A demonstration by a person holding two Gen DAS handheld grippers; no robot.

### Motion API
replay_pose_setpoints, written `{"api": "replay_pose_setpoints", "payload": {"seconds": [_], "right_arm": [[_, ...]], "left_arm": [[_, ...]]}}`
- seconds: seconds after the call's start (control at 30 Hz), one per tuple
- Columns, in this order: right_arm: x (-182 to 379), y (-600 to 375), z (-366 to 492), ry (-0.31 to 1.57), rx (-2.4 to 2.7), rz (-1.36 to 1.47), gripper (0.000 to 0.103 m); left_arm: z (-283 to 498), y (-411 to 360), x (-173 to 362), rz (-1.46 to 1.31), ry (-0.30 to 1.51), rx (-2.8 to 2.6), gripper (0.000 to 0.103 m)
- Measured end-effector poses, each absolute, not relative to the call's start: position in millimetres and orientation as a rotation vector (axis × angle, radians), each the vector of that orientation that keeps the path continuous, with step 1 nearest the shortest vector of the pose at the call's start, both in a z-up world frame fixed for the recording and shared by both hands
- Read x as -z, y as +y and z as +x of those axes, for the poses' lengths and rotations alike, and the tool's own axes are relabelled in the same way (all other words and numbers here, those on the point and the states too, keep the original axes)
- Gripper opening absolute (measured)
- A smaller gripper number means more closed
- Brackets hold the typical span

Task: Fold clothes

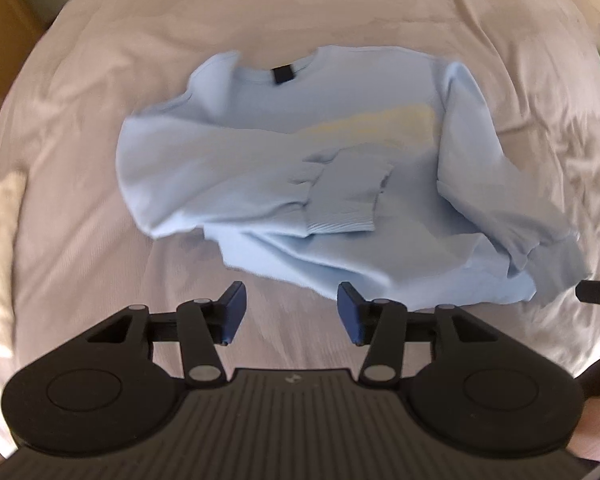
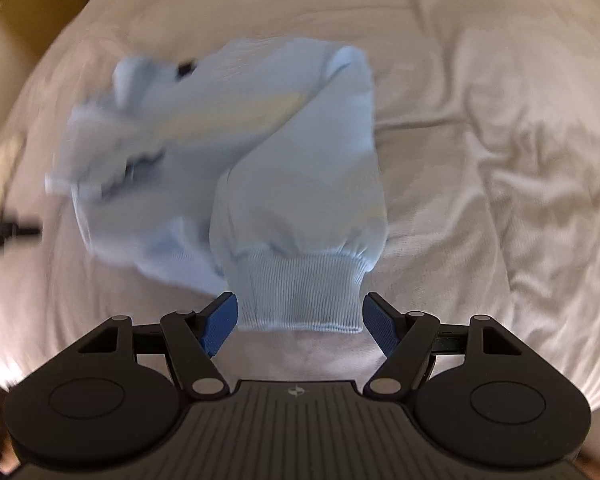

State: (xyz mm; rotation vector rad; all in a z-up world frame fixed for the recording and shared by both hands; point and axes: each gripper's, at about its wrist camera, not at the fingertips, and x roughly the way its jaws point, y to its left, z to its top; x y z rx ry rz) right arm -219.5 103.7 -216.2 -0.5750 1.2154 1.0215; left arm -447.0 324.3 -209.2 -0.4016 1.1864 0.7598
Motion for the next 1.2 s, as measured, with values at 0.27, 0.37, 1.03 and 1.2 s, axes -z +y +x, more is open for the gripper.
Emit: {"api": "replay_pose_setpoints", "payload": {"seconds": [0.27,0.37,1.03,1.2], "right_arm": [[251,89,-209,1.292,-0.99,-0.483,0.072],[270,72,-184,1.46,-0.908,-0.187,0.072],[266,81,-152,1.713,-0.627,0.082,0.004],[227,92,-138,1.627,-0.67,-0.057,0.004]], "left_arm": [[-422,314,221,-0.301,1.221,-0.709,0.045],[-417,311,222,-0.248,1.229,-0.689,0.046],[-375,324,282,0.178,1.32,-0.49,0.012],[-404,369,231,-0.098,1.178,-0.588,0.007]]}}
